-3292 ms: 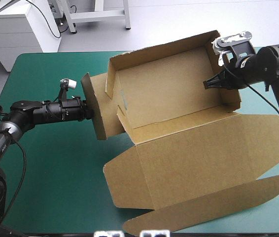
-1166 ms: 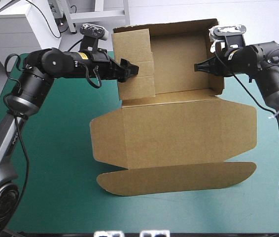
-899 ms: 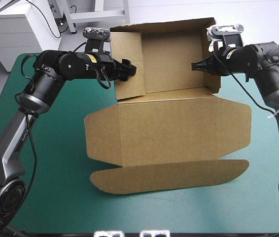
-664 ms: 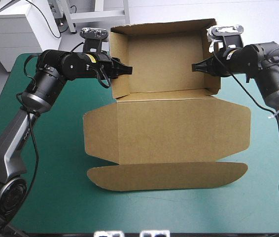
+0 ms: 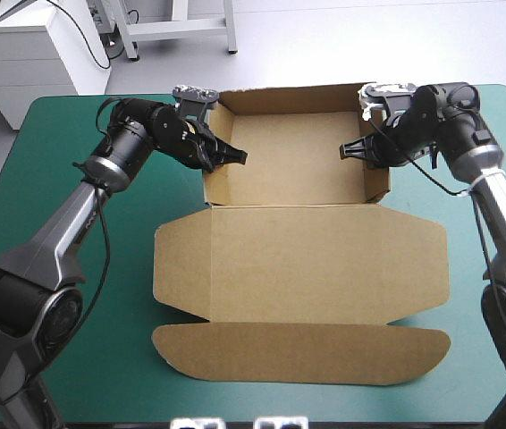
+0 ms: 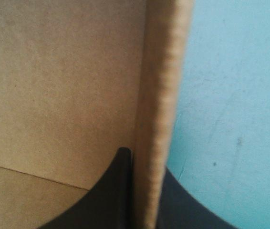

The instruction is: Fold the box

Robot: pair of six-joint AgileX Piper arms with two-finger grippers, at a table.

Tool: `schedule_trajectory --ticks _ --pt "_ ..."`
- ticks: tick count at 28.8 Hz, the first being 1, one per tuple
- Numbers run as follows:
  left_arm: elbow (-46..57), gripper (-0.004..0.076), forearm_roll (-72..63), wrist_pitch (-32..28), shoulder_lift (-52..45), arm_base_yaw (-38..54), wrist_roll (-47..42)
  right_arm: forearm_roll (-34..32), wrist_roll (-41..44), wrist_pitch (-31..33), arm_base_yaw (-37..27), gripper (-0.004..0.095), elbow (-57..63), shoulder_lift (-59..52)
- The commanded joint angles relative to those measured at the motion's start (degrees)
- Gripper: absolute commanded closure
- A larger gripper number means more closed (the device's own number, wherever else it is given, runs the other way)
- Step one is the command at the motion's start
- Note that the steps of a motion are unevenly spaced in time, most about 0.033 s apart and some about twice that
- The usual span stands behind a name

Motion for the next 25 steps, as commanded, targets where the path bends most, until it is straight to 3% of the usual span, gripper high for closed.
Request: schedule_trajectory --ticks 1,7,20,22,25 --pt "-1.7 0.073 -2.4 1.6 0.2 -0.7 4.8 2.5 -3.7 0.7 -0.2 0.0922 -1.7 1.6" --pt "-1.7 0.073 -2.7 8.4 6.1 -0.7 5.5 6.7 -5.2 3.1 -0.2 0.0922 -1.7 7.4" --pt "-1.8 0.0724 -3.7 8.3 8.3 -0.7 5.5 3.9 -5.2 2.7 -0.2 0.0921 -1.7 9.1" --pt "-1.8 0.0696 -6.3 8.8 8.3 -0.7 7.8 3.1 -5.5 2.8 -0.2 0.0898 -1.7 9.1" --pt "-1.9 0.0581 -9.1 8.5 8.2 -0.6 9.4 2.5 -5.9 4.1 -0.2 0.0747 -1.7 9.1"
